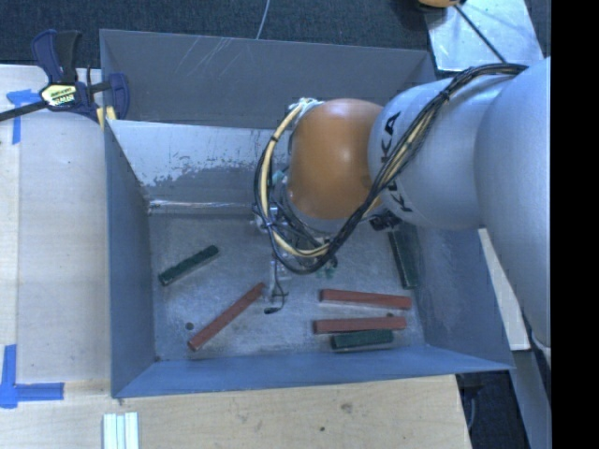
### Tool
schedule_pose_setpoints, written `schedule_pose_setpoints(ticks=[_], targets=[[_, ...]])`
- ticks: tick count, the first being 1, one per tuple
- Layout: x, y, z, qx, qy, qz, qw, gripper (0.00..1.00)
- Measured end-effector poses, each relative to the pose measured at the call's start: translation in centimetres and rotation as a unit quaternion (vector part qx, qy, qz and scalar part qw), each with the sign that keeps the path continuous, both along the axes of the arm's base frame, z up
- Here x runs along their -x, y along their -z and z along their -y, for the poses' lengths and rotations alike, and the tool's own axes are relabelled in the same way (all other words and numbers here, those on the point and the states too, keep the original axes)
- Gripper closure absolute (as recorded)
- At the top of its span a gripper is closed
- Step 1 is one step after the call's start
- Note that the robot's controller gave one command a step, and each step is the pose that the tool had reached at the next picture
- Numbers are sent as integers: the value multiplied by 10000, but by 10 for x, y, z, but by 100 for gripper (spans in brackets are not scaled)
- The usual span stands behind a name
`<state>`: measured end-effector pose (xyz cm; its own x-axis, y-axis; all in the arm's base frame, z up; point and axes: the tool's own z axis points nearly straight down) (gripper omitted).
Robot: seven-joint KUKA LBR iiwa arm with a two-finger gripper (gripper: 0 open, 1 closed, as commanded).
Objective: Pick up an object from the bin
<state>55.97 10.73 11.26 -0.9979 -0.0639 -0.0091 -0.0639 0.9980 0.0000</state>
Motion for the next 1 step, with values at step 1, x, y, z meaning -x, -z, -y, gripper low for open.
schedule_pose_setpoints(ticks=[1], targets=[[32, 9, -52, 14, -1086, -54, 9941, 0]])
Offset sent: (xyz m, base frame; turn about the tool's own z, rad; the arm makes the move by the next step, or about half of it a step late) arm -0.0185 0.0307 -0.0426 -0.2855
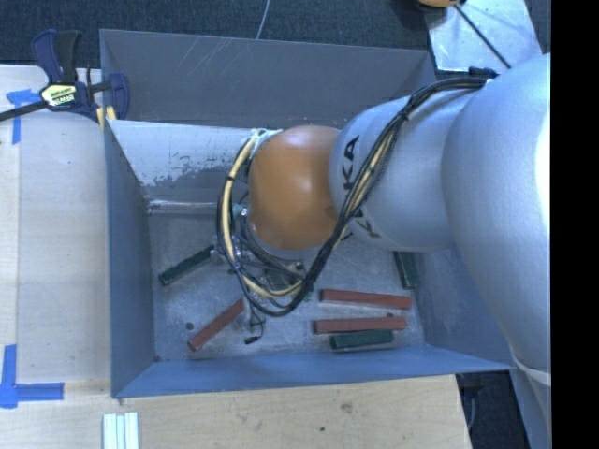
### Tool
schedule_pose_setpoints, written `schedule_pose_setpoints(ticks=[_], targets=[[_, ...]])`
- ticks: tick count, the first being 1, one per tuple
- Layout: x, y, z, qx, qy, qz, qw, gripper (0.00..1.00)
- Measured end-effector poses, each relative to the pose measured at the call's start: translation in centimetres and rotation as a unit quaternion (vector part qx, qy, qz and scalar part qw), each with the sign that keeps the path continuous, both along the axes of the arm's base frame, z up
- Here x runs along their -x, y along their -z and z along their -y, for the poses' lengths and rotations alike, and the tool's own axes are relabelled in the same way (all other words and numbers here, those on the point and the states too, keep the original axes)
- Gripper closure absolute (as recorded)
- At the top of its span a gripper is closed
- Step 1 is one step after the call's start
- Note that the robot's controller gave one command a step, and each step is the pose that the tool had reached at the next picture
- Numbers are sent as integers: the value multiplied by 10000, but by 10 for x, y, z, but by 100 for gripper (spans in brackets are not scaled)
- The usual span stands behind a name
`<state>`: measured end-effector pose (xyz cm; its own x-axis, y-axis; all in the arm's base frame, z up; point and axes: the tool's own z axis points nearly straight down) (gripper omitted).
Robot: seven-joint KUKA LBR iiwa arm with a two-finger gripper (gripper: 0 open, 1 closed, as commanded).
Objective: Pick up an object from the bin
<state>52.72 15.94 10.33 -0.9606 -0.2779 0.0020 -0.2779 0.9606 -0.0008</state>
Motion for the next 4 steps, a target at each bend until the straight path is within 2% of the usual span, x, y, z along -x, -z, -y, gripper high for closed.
schedule_pose_setpoints(ticks=[1, 2, 3, 4], targets=[[-15, 31, 21, -15, -333, 16, 9994, 100], [-15, 33, 22, -7, -326, -1, 9995, 0], [-16, 31, 21, -17, -323, 14, 9995, 100], [-16, 31, 21, -17, -324, 14, 9995, 100]])
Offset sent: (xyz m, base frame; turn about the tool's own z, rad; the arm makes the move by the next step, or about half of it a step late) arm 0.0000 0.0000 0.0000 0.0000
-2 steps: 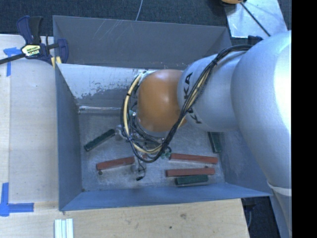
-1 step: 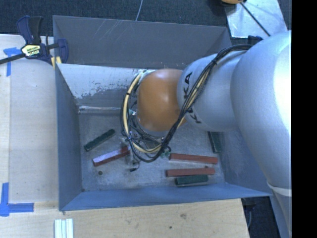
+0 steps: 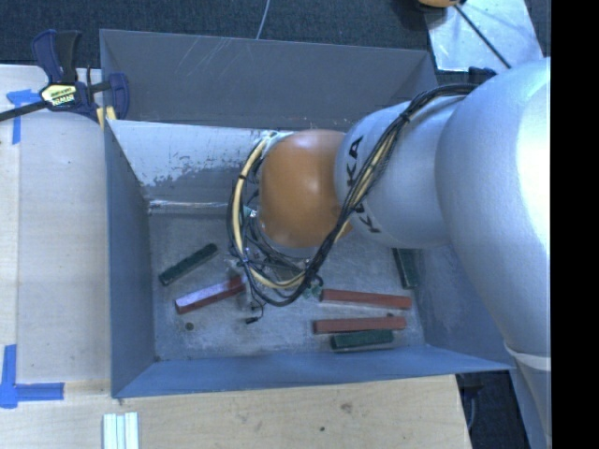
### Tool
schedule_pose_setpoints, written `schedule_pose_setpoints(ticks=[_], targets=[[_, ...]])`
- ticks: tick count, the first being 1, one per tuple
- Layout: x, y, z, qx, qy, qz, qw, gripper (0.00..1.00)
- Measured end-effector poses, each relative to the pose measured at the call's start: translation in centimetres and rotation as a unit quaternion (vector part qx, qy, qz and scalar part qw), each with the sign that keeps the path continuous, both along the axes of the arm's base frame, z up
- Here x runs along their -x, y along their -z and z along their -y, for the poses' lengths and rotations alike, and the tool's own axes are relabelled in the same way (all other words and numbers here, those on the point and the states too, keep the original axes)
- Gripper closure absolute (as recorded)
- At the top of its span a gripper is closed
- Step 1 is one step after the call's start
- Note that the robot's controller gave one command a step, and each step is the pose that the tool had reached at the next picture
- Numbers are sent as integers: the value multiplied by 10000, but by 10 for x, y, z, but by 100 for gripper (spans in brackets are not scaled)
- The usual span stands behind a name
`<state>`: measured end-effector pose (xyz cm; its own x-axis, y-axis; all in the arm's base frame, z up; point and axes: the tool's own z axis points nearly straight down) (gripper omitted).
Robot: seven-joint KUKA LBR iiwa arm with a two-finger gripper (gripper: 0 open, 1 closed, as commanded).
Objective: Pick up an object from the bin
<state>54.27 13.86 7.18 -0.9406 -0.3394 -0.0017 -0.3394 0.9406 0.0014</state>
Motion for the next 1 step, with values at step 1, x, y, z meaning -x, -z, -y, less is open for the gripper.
schedule_pose_setpoints(ticks=[1], targets=[[10, -143, -5, 5, -80, 12, 10000, 100]])
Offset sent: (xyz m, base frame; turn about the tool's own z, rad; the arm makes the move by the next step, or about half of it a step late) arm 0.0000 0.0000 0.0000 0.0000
